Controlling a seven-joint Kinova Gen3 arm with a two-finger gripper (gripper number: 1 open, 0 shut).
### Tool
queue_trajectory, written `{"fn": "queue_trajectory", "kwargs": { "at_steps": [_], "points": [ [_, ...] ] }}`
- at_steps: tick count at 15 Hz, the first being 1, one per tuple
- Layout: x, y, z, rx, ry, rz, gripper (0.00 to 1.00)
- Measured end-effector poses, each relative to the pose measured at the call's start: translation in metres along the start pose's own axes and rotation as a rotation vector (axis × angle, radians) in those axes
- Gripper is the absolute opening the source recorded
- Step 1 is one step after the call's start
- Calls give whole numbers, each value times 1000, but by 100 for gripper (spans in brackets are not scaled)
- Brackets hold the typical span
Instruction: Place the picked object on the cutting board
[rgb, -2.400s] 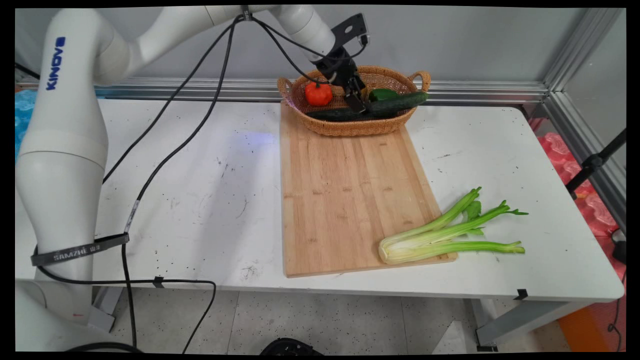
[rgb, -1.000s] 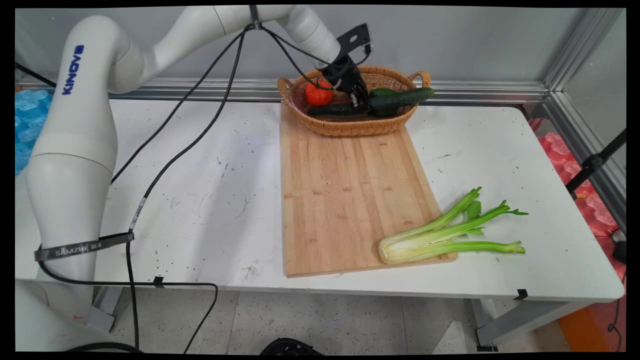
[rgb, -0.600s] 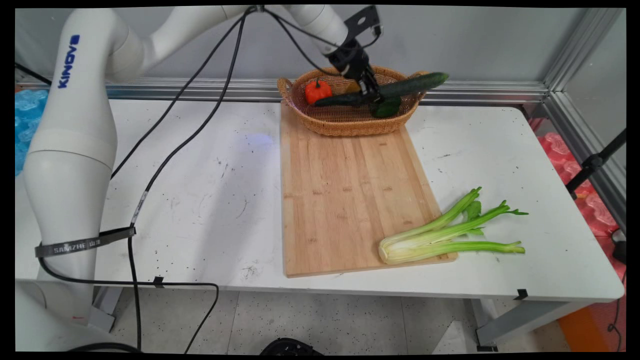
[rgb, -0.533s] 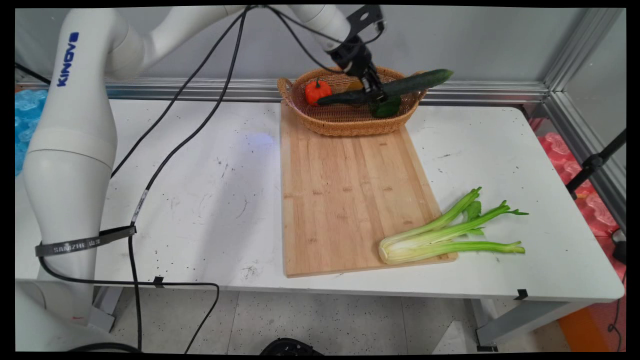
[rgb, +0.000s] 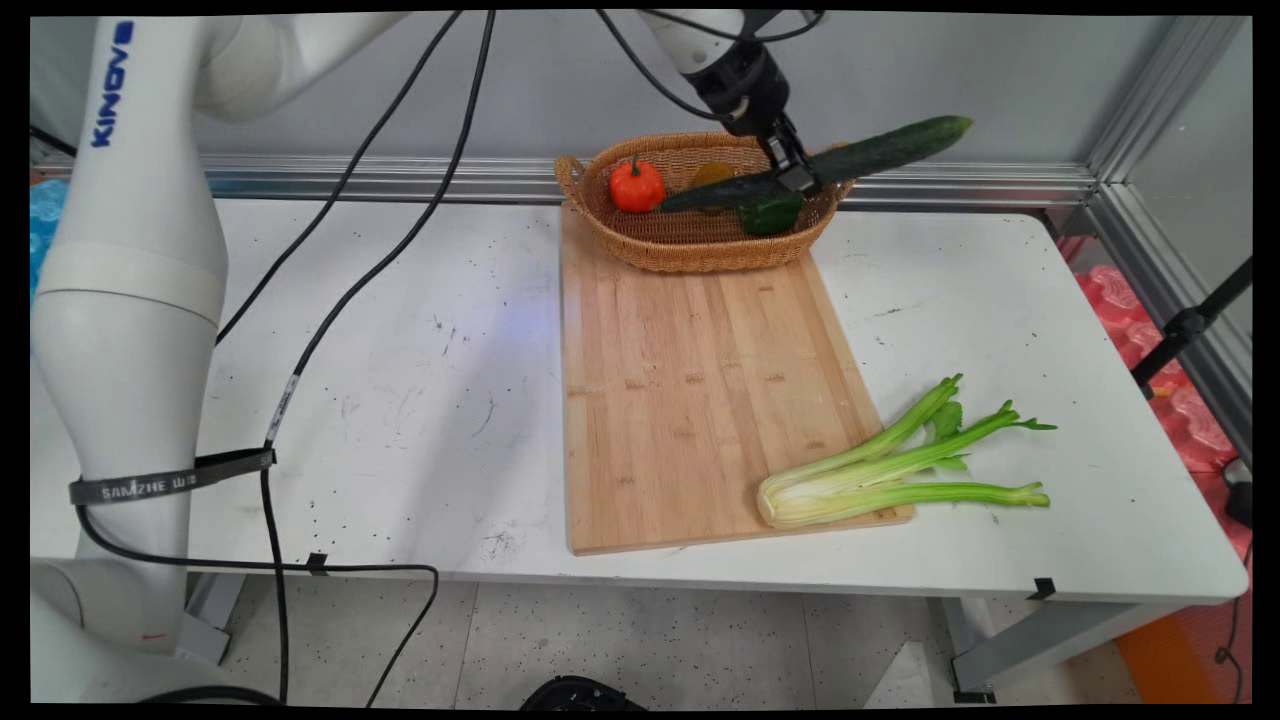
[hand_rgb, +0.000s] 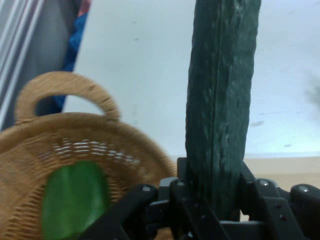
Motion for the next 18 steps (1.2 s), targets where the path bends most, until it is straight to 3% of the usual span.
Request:
{"fn": "queue_trajectory", "kwargs": {
  "at_steps": [4,9,13,18],
  "points": [
    [12,43,-12,-35,-23,-43,0],
    [7,84,-18,-51,-56,-73,0],
    [-11,124,-17,-45,-92,-90,0],
    [-39,159,-9,-22,-129,-94,0]
  ]
}}
